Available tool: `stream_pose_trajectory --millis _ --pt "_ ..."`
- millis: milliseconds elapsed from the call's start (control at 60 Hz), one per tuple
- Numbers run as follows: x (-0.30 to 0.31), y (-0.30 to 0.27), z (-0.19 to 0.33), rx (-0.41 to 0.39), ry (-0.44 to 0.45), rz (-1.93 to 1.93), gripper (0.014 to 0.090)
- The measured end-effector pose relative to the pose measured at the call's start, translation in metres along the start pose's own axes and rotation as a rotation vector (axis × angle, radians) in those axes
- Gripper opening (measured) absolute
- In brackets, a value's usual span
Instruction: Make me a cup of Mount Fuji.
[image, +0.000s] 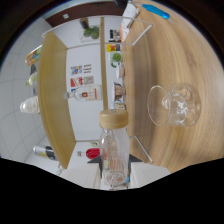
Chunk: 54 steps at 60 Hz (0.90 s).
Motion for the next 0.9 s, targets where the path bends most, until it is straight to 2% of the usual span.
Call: stream_pose_trajectory --millis 117,233,367,483,683,900 --pt "-0.014 0.005 -0.001 0.005 0.068 -0.328 0.0401" --pt "-0.028 0.007 0.0 0.044 0.118 -0.709 0.0401" --pt "-0.02 0.01 0.006 0.08 0.182 -1.077 0.0399" --pt "0.012 0.01 0.017 0.066 0.266 -1.341 0.0399" --pt "0.079 0.01 0.03 -0.03 0.397 -1.492 0.0398" --pt "0.104 0.012 0.036 -0.088 0.427 -1.534 0.0406"
